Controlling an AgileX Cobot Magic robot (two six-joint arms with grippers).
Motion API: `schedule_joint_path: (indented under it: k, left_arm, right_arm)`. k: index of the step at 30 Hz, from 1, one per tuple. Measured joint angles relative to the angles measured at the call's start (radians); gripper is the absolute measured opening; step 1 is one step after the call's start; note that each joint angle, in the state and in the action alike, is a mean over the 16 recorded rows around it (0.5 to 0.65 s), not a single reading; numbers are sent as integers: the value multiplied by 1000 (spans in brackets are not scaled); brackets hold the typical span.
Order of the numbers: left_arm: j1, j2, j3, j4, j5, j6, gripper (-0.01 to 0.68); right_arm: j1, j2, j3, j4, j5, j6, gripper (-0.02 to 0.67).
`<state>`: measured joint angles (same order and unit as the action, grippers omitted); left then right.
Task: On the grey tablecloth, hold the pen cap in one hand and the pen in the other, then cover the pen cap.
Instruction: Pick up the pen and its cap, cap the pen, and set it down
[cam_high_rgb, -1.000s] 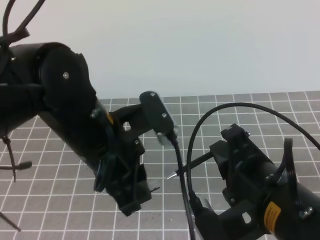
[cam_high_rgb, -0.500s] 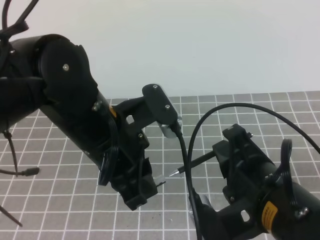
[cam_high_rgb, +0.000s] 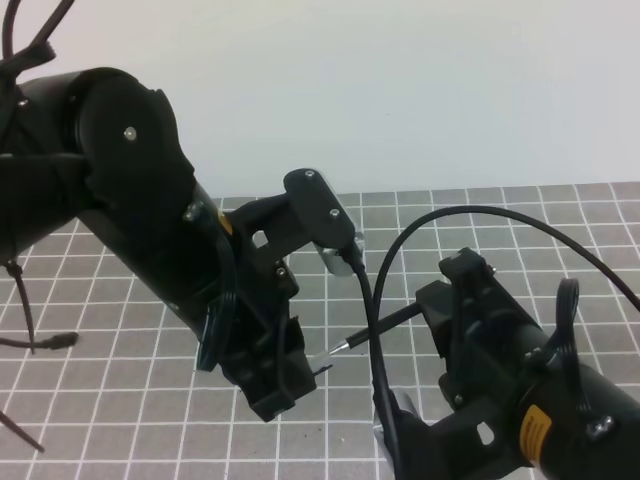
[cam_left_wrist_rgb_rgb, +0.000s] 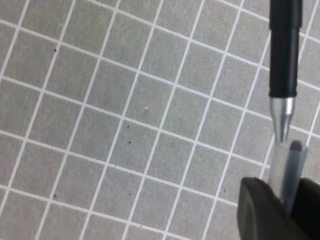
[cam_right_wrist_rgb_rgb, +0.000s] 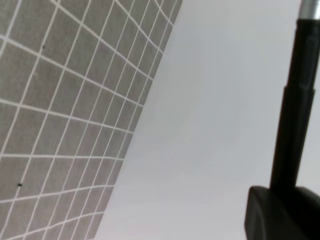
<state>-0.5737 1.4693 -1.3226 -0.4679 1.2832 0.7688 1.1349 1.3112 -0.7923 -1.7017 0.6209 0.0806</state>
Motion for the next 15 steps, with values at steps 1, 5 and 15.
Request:
schedule_joint_path:
  k: [1,5,15]
  left_arm:
    - [0,0,0,0,0,-1,0]
    - [0,0,0,-1,0,-7,0]
    - [0,3,-1,-5,0,-20,0]
  right_arm:
    - [0,0,0,-2,-5,0,73]
    - [-1,0,0,-8,-21,0,73]
    - [-1,0,0,-22,-49,7,73]
